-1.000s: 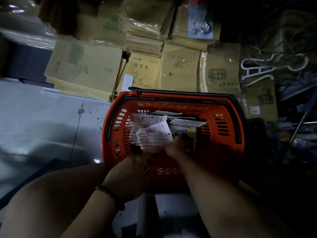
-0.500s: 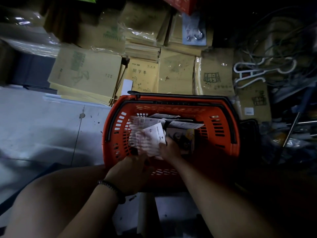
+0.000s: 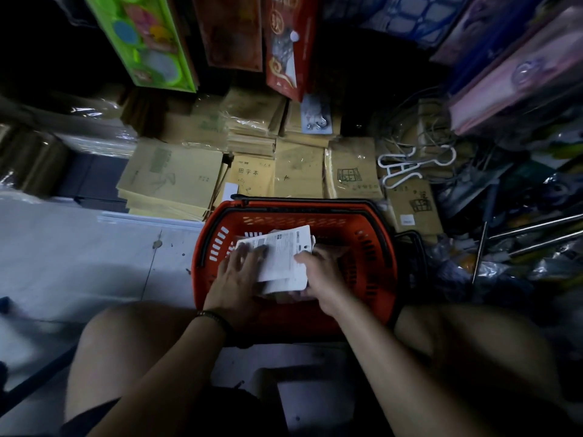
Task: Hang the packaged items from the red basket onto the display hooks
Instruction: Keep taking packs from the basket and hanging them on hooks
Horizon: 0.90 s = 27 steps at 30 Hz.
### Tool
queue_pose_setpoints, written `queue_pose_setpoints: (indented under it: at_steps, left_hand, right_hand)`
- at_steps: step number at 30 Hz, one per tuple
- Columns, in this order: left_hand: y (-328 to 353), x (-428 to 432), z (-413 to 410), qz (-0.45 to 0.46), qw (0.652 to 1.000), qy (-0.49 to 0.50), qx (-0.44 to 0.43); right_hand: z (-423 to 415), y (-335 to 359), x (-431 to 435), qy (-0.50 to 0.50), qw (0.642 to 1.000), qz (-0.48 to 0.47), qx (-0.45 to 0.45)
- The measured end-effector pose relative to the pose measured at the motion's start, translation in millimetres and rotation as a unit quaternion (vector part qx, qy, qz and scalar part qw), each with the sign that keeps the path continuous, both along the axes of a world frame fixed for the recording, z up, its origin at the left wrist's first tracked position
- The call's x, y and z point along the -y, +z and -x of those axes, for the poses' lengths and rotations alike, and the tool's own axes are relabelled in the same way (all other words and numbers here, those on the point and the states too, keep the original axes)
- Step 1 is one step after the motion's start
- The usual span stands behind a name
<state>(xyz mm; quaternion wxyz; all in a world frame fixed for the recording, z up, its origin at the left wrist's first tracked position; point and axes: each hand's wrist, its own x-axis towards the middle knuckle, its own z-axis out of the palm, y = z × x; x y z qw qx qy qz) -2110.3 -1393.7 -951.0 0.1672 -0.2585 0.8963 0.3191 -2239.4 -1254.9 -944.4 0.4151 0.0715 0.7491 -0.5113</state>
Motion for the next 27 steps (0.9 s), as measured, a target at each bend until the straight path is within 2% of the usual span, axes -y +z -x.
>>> queue_pose_setpoints:
  at_steps: [2,5,9,11,14,18,24,27]
  left_hand:
    - [6,-7,-3,-0.008,1.000,0.022,-0.017]
    - [15,-14,-8,-0.004,0.995,0.019,-0.101]
    - [39,-29,-16,-0.087,0.974,0.087,-0.190]
    - [52,-35,-23,-0.162,0.952,0.160,-0.205]
    - [78,-35,-26,-0.278,0.907,0.235,-0.213]
    - [119,-31,-17,-0.352,0.860,0.271,-0.253]
    - [182,-31,6,-0.459,0.777,0.313,-0.296]
    - [219,-32,14,-0.475,0.759,0.313,-0.316]
  right_hand:
    - [3,21,-3,0.014,1.000,0.012,0.005]
    - [7,52,-6,0.047,0.998,0.021,-0.041]
    - [-4,84,-12,0.065,0.994,0.051,-0.066]
    - [-9,94,-19,0.118,0.982,0.069,-0.130]
    - [-4,111,-37,0.207,0.945,0.059,-0.246]
    - [2,140,-51,0.208,0.913,0.117,-0.332]
    - [6,194,-50,0.321,0.796,0.059,-0.510]
    - [12,227,-43,0.346,0.759,0.047,-0.550]
